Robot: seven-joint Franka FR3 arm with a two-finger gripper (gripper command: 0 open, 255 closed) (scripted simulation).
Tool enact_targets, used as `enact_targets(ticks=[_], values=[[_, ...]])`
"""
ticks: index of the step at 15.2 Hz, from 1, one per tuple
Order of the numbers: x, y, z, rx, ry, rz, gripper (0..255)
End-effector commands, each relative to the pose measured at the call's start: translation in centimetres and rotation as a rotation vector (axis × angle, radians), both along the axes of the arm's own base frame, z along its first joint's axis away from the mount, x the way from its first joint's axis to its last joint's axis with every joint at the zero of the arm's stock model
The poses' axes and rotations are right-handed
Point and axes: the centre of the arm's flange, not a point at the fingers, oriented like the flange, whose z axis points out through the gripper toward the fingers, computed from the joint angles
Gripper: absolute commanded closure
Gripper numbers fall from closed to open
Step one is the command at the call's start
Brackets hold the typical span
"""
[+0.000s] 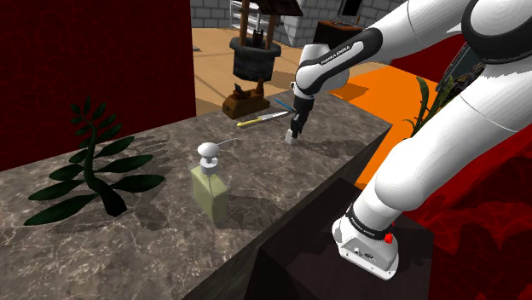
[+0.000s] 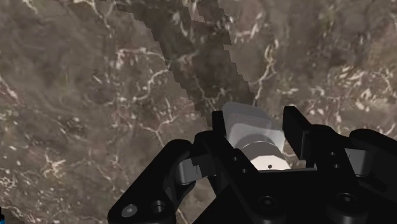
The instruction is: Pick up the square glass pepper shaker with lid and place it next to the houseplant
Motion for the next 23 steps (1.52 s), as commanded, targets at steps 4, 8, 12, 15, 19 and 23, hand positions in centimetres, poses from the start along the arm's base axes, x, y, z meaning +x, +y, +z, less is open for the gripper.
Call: enact_targets(ticks=[4,8,12,15,19,23], values=[[0.0,0.0,1.0,0.000,0.000,0.000,255],[0.0,0.0,3.1,0.000,0.000,0.000,255],[0.0,0.0,5.3,0.000,0.000,0.000,255],[0.0,0.0,6.8,0.000,0.000,0.000,255],[0.0,0.0,8.9,0.000,0.000,0.000,255],[0.0,0.0,11.1,0.000,0.000,0.000,255]])
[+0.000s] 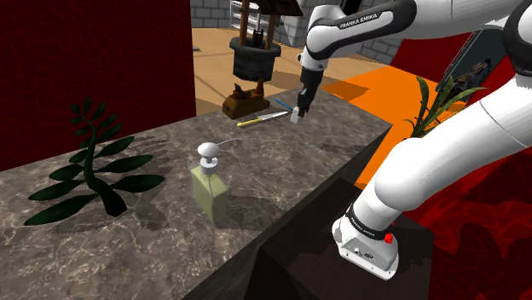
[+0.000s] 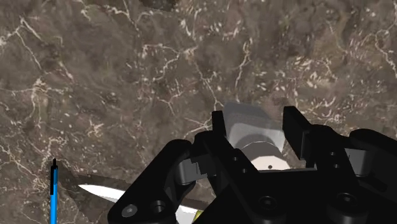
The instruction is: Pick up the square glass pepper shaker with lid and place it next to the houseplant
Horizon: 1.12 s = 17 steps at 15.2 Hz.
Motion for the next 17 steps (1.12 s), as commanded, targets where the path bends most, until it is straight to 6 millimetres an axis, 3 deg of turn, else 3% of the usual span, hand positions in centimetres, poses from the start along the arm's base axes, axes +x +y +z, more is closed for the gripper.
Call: enact_targets(ticks=[1,17], values=[[-0.1,-0.1,1.1,0.000,0.000,0.000,255],[-0.1,-0.1,9.6,0.000,0.000,0.000,255]])
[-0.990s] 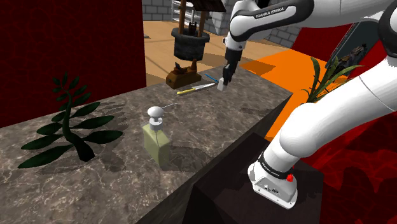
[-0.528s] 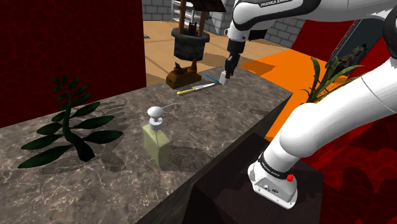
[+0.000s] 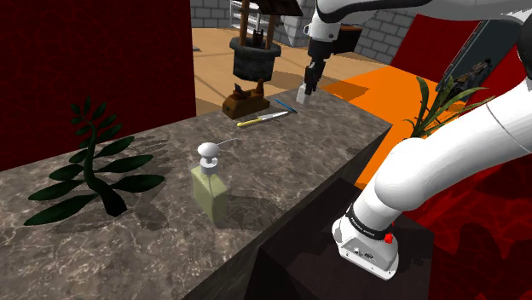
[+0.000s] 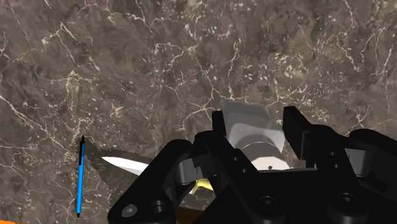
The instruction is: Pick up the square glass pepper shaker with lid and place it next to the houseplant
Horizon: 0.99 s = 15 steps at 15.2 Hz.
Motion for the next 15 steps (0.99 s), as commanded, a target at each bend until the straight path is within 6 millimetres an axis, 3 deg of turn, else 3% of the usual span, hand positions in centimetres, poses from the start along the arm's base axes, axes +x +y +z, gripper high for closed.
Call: enact_targets(ticks=[1,2,15], values=[[0.0,-0.1,1.1,0.000,0.000,0.000,255],[0.0,-0.1,1.1,0.000,0.000,0.000,255],[8.5,14.8,1.1,0.000,0.000,0.000,255]])
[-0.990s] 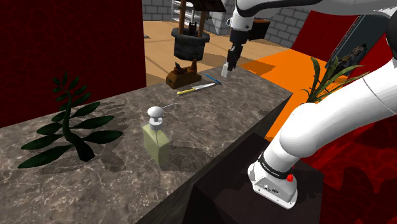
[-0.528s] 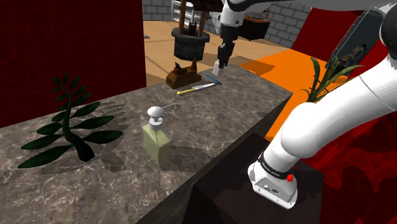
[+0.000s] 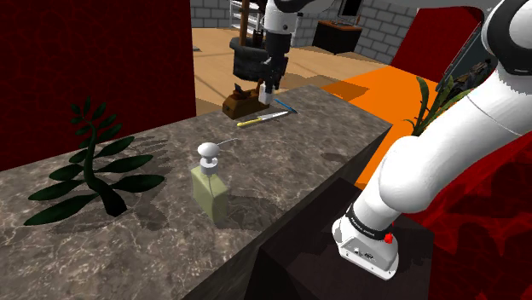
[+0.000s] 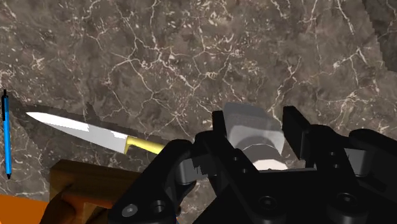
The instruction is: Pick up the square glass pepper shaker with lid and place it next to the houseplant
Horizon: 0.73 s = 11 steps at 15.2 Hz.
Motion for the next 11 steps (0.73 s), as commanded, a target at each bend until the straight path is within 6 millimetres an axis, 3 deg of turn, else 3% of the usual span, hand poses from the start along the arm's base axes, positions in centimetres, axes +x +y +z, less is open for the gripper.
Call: enact_targets(ticks=[1,11], values=[[1.4,2.3,0.2,0.001,0.000,-0.001,255],[7.9,13.8,0.2,0.001,0.000,-0.001,255]])
